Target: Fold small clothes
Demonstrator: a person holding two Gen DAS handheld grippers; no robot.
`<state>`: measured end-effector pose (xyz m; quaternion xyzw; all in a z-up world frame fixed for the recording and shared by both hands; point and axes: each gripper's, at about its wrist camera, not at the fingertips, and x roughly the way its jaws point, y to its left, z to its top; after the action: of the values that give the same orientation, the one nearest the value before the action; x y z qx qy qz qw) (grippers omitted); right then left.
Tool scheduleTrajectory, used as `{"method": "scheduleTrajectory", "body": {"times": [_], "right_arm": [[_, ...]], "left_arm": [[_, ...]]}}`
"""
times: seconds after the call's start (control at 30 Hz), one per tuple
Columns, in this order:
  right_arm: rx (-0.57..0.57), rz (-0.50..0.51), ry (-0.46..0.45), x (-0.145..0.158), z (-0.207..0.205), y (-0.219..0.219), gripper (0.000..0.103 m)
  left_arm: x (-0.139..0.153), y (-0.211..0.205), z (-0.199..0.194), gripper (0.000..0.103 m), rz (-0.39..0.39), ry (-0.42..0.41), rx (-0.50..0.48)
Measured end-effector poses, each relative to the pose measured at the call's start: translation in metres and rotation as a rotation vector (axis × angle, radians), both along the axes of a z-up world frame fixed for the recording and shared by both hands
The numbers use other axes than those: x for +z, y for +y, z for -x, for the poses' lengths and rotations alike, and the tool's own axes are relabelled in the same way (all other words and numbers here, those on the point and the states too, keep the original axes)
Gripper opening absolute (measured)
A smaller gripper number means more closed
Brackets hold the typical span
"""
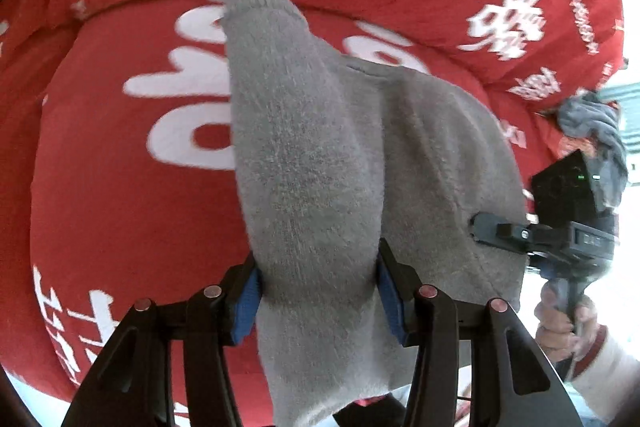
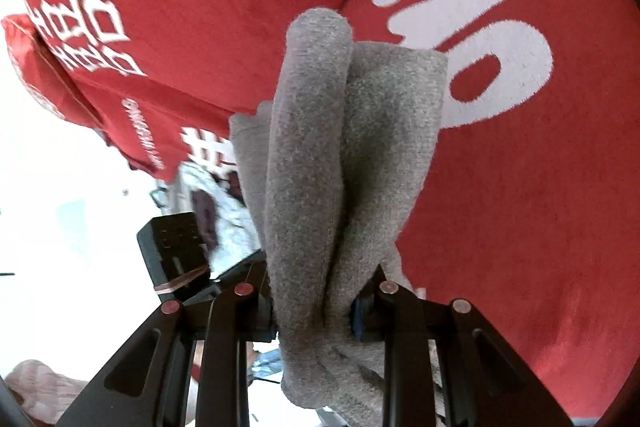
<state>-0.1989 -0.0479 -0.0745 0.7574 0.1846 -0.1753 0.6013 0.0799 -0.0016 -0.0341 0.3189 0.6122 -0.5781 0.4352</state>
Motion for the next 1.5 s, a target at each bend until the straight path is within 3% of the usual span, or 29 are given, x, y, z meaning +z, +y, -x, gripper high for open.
{"method": "scheduleTrajectory", "body": {"times": [0.1,0.17,0.2,0.3,0.33,0.43,0.53,0.6,0.63,0.8,0.9,1.07,1.13,1.3,1.43,1.5], "right_arm": [[0.045,0.01,0.159,-0.01,0.001,-0.004,0.029],[0.03,0.008,0.236,-0.006,0.009,-0.009,0.034],[0.022,0.009,0.262,-0.004,0.012,-0.01,0.036],[0.01,0.033,0.421,0.009,0.032,-0.01,0.047],[0.0,0.043,0.439,0.014,0.039,-0.008,0.047],[-0.042,0.043,0.366,0.023,0.051,0.003,0.05],[-0.026,0.004,0.342,0.013,0.047,0.012,0.052],[-0.014,-0.047,0.31,-0.003,0.036,0.017,0.044],[-0.012,-0.061,0.314,-0.007,0.031,0.018,0.009],[0.049,0.044,0.522,0.002,0.026,0.018,0.008],[0.111,0.077,0.586,-0.005,0.024,0.02,0.008],[0.152,0.142,0.695,0.016,0.024,0.022,0.008],[0.147,0.177,0.705,0.033,0.025,0.025,0.008],[0.206,0.268,0.629,0.062,-0.002,0.032,0.007],[0.303,0.259,0.681,0.039,-0.026,0.04,0.007],[0.334,0.229,0.737,0.02,-0.027,0.044,0.0]], "left_arm": [[-0.014,0.005,-0.013,0.052,-0.028,-0.025,0.06],[-0.014,0.009,-0.02,0.062,-0.031,-0.048,0.091],[-0.012,0.012,-0.024,0.075,-0.028,-0.092,0.103],[-0.006,0.018,-0.03,0.078,-0.008,-0.195,0.098],[-0.005,0.019,-0.031,0.078,-0.01,-0.214,0.093],[0.002,0.025,-0.033,0.078,0.005,-0.238,0.08],[0.005,0.024,-0.019,0.078,0.022,-0.251,0.058],[0.005,0.023,-0.009,0.078,0.022,-0.253,0.048],[0.005,0.021,-0.003,0.078,0.024,-0.257,0.043],[-0.002,0.023,0.023,0.078,0.04,-0.309,-0.024],[-0.01,0.027,0.03,0.078,0.01,-0.326,-0.037],[0.002,0.033,0.033,0.078,0.034,-0.378,-0.064],[0.006,0.034,0.033,0.078,0.038,-0.382,-0.072],[0.005,0.034,0.043,0.078,0.031,-0.357,-0.073],[-0.013,0.034,0.052,0.078,-0.014,-0.342,-0.071],[-0.018,0.035,0.052,0.078,-0.028,-0.326,-0.055]]}}
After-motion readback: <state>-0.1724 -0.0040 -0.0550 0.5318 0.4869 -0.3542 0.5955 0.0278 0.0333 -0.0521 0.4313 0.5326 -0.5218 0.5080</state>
